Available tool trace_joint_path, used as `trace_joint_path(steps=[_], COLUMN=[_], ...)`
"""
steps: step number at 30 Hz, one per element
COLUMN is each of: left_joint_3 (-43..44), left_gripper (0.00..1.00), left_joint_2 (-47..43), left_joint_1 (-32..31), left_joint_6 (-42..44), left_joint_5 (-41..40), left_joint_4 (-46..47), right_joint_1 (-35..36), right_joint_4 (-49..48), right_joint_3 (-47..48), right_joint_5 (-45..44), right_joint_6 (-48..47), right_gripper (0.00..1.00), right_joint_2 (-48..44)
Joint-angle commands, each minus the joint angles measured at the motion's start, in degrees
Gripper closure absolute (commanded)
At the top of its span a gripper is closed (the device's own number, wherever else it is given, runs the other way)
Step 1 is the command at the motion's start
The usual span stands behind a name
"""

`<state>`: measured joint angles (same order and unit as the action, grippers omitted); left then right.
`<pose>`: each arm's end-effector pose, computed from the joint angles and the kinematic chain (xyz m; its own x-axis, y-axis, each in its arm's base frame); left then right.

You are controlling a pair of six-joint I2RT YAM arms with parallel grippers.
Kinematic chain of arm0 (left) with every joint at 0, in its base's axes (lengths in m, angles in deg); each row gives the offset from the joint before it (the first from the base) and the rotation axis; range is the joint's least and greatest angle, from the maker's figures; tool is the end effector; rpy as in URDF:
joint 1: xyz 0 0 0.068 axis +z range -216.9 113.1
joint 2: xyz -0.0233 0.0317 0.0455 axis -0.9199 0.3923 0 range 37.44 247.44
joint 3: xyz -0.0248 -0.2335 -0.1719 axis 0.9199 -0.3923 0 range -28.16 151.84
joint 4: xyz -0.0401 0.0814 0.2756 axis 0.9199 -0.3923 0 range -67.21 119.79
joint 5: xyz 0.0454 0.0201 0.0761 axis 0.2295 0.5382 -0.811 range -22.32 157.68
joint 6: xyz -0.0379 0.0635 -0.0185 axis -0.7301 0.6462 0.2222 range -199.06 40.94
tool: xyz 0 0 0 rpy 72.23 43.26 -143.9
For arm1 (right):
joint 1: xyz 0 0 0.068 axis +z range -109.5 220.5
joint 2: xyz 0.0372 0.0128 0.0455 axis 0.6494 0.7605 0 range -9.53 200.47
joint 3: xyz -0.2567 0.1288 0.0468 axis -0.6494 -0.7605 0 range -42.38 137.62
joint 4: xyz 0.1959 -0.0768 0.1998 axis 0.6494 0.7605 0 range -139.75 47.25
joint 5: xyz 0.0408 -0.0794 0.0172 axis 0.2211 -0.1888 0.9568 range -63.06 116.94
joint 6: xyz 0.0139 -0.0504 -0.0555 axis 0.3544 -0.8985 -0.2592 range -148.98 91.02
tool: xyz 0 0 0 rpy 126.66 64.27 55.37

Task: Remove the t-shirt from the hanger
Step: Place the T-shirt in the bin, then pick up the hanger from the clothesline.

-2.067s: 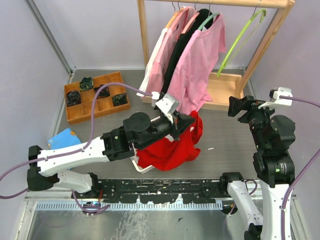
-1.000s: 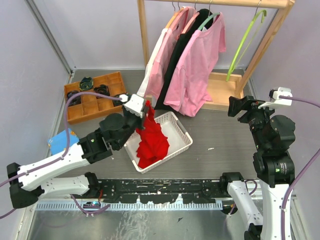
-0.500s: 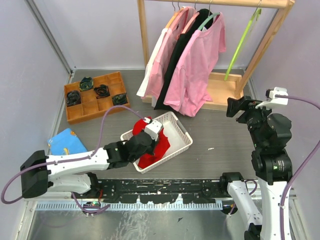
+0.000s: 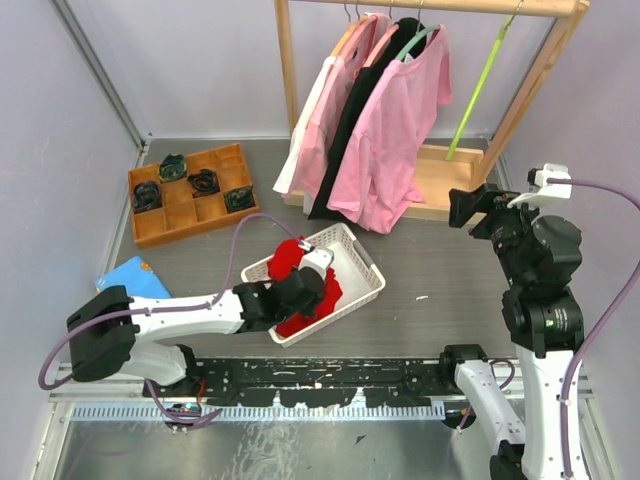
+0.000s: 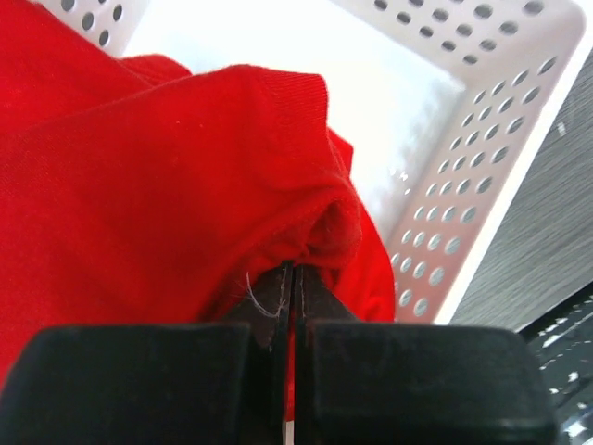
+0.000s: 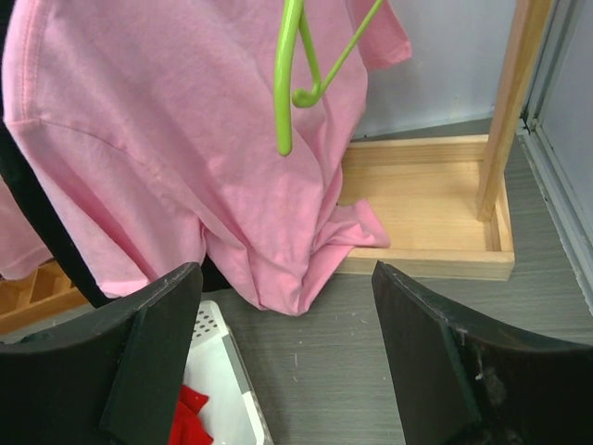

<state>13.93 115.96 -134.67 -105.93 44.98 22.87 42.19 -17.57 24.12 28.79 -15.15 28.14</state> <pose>0.1435 -0.2850 0.1837 -0.5697 0.2916 -0.7684 0.5496 0.8303 -0.0923 0.1467 0.0065 0.4635 -0.0715 0.2368 -0.9689 -0.0460 0.9696 0.2404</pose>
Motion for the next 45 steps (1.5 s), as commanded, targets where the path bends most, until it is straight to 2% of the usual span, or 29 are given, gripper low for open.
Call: trace_joint_path(steps=[1,2,5,9,17,21,27,30,33,38,45], left_joint_3=[4.46,5.02,6.19,6.58,6.66,6.60,6.99,7.38,7.19,5.99,5.38], left_gripper=[0.90,0.82,0.47,0.26,0.23,0.22,0.22,0.22,0.22,0.22,0.21], left_joint_2=[-3.78,-4.79,-9.60,-15.78,-28.10,-33.35,-37.86,-39.41,-41.44,-44.91,-48.37], left_joint_1=[-0.08,-0.08,-0.10,-0.13,-0.12,-0.14,-0.12,-0.19,-0.14,-0.16,-0.15], left_joint_6=[-1.43,-1.36,-1.25,-1.16,0.16,1.45,3.45,3.83,4.02,3.95,4.09], left_joint_5=[0.09,0.09,0.74,1.57,4.32,2.78,-0.49,-1.90,-2.88,-4.06,-5.36], left_joint_4=[-5.48,-6.73,-9.86,-12.45,-13.84,-13.81,-15.35,-16.69,-17.60,-18.67,-19.88], right_joint_1=[-0.20,-0.20,-0.20,-0.24,0.23,3.25,18.12,23.49,27.88,32.19,33.46], right_joint_4=[-6.31,-7.07,-9.29,-13.52,-20.54,-22.15,-19.34,-18.35,-17.64,-17.68,-16.27], right_joint_3=[3.99,4.61,6.97,9.48,14.03,16.62,25.19,28.83,31.10,32.34,36.42], right_joint_5=[2.81,3.48,6.12,9.16,14.59,12.82,-1.68,-8.40,-18.86,-30.17,-33.40], right_joint_6=[1.46,1.86,3.57,6.58,12.39,12.44,5.75,4.72,4.40,4.09,3.92], right_gripper=[0.20,0.20,0.21,0.21,0.22,0.24,0.24,0.24,0.25,0.27,0.27], right_joint_2=[2.81,3.75,7.08,10.80,17.79,21.53,29.89,34.45,36.71,38.44,42.05])
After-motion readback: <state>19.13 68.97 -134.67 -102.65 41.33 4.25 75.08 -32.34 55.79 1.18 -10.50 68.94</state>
